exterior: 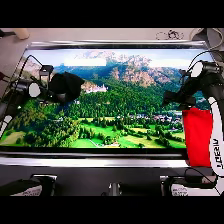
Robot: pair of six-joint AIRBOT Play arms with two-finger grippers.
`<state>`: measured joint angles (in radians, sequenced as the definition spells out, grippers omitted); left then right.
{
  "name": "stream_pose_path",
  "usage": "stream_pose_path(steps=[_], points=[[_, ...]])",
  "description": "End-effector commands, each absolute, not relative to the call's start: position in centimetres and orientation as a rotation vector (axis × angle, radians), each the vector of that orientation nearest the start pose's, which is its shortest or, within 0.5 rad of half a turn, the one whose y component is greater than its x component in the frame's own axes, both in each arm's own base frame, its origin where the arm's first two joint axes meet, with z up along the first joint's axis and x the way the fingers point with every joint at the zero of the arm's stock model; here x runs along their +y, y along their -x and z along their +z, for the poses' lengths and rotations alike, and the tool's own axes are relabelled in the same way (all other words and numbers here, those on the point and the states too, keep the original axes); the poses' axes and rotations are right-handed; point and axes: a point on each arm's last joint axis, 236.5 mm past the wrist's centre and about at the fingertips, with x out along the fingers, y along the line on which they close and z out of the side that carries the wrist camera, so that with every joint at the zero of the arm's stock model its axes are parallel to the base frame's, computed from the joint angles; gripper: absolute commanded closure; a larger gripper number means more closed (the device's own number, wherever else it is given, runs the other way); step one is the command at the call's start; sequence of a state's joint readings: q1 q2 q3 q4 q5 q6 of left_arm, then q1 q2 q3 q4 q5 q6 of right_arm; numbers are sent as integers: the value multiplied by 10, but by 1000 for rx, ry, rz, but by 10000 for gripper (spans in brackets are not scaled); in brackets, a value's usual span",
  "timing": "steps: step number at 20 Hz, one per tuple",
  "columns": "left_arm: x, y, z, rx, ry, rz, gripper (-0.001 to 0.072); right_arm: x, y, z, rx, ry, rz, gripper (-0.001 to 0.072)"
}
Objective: Fold the shirts.
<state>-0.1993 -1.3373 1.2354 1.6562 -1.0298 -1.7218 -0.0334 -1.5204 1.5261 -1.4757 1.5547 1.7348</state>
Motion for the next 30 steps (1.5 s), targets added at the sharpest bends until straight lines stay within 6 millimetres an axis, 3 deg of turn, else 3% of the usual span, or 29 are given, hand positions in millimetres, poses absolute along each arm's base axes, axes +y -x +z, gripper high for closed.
stream_pose_path(steps=[1,5,8,10,12,13,14,15,16,17,18,19,21,22,24,25,26,27,28,29,30], points=[[-67,-475,36,951,-20,-34,24,8,-398,22,1492,-233,-81,15],[-8,-516,-4,1116,192,133,23,8,-406,21,1462,-235,-80,19],[36,-515,-42,1250,332,286,25,8,-407,21,1461,-235,-79,5],[42,-519,-57,1259,389,289,26,8,-407,21,1460,-235,-79,2],[32,-539,-63,1199,415,238,43,8,-411,22,1441,-231,-75,3],[23,-550,-63,1163,424,205,102,8,-414,22,1429,-216,-62,3],[17,-555,-64,1148,432,191,273,8,-415,22,1425,-194,-42,3],[10,-555,-64,1149,439,180,497,8,-415,22,1426,-182,-32,3],[4,-554,-60,1153,448,162,653,8,-415,22,1427,-182,-33,3],[-4,-555,-47,1138,437,118,678,8,-415,22,1426,-183,-33,3],[-10,-559,-22,1088,402,75,678,9,-414,22,1430,-187,-30,12],[-15,-563,15,1014,358,35,679,10,-415,22,1425,-178,-16,44],[-38,-556,120,811,235,-75,679,10,-412,27,1425,-142,16,64],[-57,-539,177,707,187,-131,679,10,-412,35,1405,-139,18,64],[-110,-479,293,484,135,-267,679,10,-411,69,1310,-135,22,64],[-136,-446,332,402,126,-339,679,10,-409,91,1247,-133,24,64],[-162,-412,359,345,124,-416,679,10,-405,115,1180,-130,27,64],[-187,-380,372,325,140,-495,679,11,-397,142,1111,-127,29,63],[-210,-354,370,339,159,-557,679,11,-387,166,1051,-123,31,63],[-228,-340,354,378,155,-588,679,12,-374,190,996,-122,35,63],[-245,-331,324,448,136,-602,679,12,-361,211,941,-124,33,63]])
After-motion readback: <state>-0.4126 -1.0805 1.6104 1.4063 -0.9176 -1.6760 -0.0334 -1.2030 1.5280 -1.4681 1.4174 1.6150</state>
